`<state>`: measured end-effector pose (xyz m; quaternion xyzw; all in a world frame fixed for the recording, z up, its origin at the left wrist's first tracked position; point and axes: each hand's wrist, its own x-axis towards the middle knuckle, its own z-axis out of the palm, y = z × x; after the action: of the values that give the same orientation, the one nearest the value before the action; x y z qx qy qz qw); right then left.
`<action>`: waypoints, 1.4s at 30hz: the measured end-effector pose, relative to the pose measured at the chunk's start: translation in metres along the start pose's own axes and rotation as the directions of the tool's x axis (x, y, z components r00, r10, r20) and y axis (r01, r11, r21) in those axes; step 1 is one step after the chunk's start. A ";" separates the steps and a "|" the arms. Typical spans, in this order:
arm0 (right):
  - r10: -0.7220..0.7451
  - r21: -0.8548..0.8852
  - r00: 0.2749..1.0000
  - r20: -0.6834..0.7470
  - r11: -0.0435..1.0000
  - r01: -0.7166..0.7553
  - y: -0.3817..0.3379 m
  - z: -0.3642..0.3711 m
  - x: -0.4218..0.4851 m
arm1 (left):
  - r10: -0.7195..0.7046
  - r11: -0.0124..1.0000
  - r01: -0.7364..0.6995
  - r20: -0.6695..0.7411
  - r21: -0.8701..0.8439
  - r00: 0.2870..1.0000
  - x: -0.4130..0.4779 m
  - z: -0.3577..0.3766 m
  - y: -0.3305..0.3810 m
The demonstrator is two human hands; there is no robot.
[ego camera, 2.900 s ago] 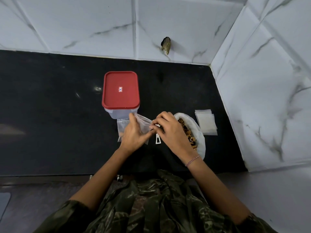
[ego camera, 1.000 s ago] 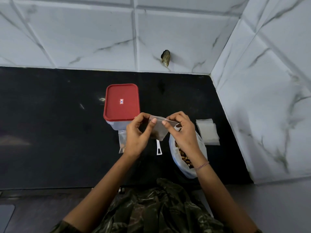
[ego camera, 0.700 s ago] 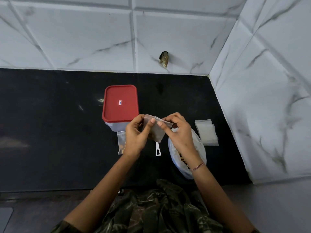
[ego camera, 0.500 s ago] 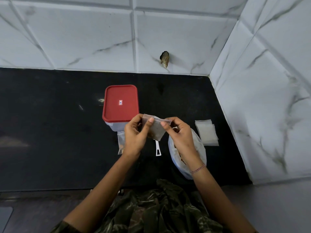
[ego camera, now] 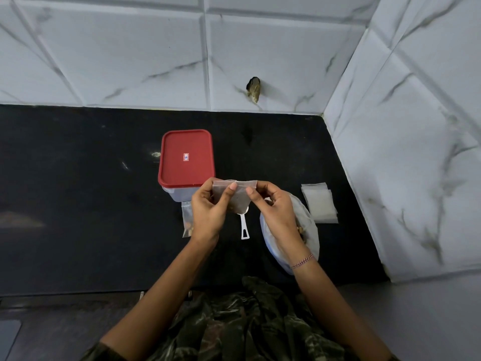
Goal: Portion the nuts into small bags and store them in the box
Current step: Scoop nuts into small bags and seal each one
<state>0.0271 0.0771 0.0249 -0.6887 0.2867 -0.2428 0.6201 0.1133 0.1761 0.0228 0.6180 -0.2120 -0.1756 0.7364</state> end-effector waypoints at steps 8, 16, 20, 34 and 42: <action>-0.079 -0.101 0.995 -0.066 0.992 0.072 -0.001 0.000 0.000 | -0.050 0.993 0.053 0.030 -0.106 0.998 -0.004 -0.001 -0.004; -0.003 0.052 0.999 -0.044 0.999 0.005 -0.001 0.008 -0.006 | -0.136 0.985 0.126 -0.079 -0.116 0.988 -0.002 -0.006 -0.007; -0.092 -0.079 0.995 -0.037 0.993 0.089 -0.003 0.009 -0.006 | -0.122 0.989 0.119 -0.040 -0.087 0.992 -0.003 -0.009 -0.009; 0.187 0.010 0.973 0.134 0.982 -0.190 0.050 0.047 -0.017 | -0.229 0.971 0.237 -0.224 0.011 0.947 -0.035 -0.065 -0.050; 0.187 -0.230 0.976 0.112 0.960 -0.158 0.071 0.075 -0.007 | -0.262 0.906 0.367 -0.405 0.210 0.876 -0.028 -0.100 -0.082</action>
<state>0.0669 0.1306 -0.0535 -0.7399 0.3289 -0.1082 0.5768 0.1427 0.2601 -0.0753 0.7639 0.0113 -0.1434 0.6291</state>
